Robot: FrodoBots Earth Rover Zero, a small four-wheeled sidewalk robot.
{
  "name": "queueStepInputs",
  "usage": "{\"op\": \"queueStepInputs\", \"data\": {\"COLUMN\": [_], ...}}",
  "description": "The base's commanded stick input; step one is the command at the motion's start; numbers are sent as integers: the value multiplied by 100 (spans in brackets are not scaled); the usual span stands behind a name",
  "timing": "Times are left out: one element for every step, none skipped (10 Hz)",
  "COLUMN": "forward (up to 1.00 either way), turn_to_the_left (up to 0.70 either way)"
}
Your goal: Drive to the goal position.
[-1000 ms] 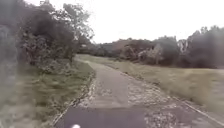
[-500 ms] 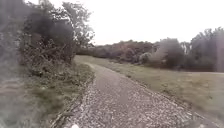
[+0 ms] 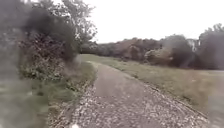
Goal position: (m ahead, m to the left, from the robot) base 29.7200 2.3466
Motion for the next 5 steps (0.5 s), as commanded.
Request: {"op": "queueStepInputs", "data": {"forward": [100, 100, 100, 100, 100], "turn_to_the_left": [0, 0, 1, 3, 11]}}
